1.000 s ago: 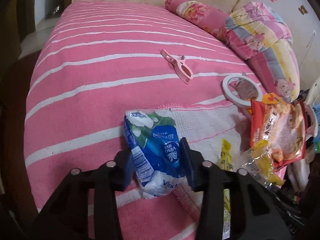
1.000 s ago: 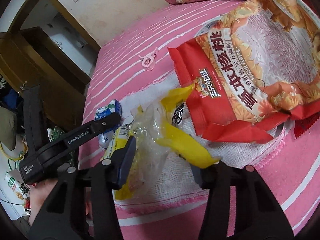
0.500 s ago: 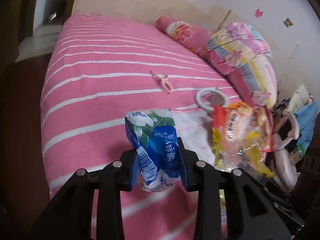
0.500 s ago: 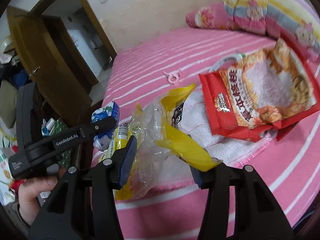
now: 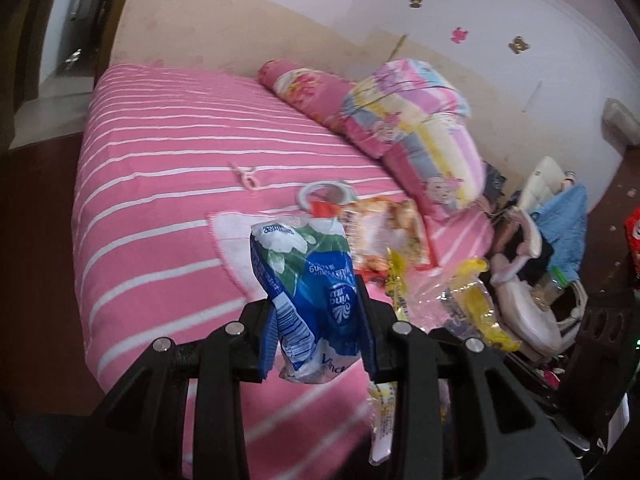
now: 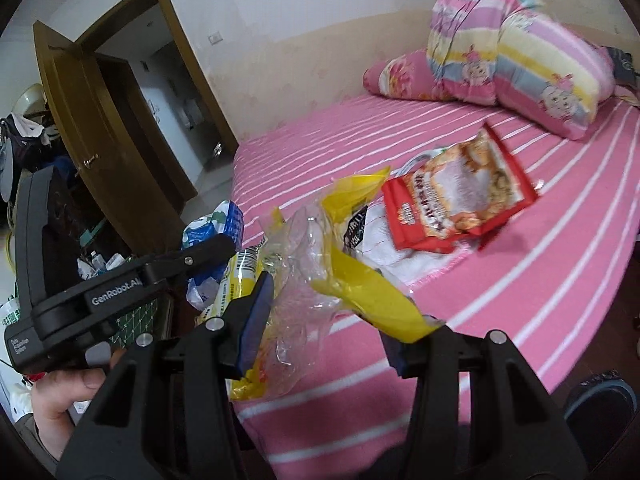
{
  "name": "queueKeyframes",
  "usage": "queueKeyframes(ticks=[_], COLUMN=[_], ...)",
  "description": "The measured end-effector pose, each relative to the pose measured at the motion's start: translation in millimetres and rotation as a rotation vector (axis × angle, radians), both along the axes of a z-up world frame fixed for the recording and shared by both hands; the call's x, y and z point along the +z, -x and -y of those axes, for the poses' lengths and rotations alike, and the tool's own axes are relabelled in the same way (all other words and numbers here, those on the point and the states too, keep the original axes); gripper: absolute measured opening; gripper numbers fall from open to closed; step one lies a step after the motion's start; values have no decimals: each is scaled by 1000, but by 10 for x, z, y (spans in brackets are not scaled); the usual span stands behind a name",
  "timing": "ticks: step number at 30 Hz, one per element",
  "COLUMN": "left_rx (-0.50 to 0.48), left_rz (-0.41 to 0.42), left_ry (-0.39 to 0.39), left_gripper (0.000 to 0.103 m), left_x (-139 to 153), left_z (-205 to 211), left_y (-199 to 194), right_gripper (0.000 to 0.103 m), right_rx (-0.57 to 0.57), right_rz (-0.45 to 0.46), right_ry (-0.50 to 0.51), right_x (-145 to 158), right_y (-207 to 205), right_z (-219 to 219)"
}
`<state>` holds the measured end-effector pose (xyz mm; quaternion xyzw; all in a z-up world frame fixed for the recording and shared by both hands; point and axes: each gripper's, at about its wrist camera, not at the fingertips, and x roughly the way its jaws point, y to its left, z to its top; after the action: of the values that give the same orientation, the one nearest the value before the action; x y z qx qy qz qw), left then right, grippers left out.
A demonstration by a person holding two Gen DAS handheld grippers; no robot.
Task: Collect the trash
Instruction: 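Carry the blue wrapper and plastic bag with both tools over the trash bin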
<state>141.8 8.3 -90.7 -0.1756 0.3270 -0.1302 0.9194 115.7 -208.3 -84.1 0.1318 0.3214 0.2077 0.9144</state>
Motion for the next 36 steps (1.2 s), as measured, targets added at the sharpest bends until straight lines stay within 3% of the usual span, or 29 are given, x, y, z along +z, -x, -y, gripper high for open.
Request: queueKeyframes(ticks=[9, 16, 29, 36], left_rx=[-148, -299, -583, -693], left_rz=[38, 4, -151, -275], left_ry=[8, 7, -28, -70], left_gripper=[32, 32, 32, 32], left_x=[247, 162, -364, -811], left_z=[643, 1298, 2676, 3320], left_y=[399, 505, 462, 394], right_gripper=[51, 51, 51, 51], right_rx=[-112, -222, -453, -553], right_rz=[39, 27, -106, -217], right_ry=[3, 23, 19, 5], right_x=[239, 179, -416, -920], right_y=[609, 911, 1321, 1501], right_z=[648, 1264, 2445, 2990])
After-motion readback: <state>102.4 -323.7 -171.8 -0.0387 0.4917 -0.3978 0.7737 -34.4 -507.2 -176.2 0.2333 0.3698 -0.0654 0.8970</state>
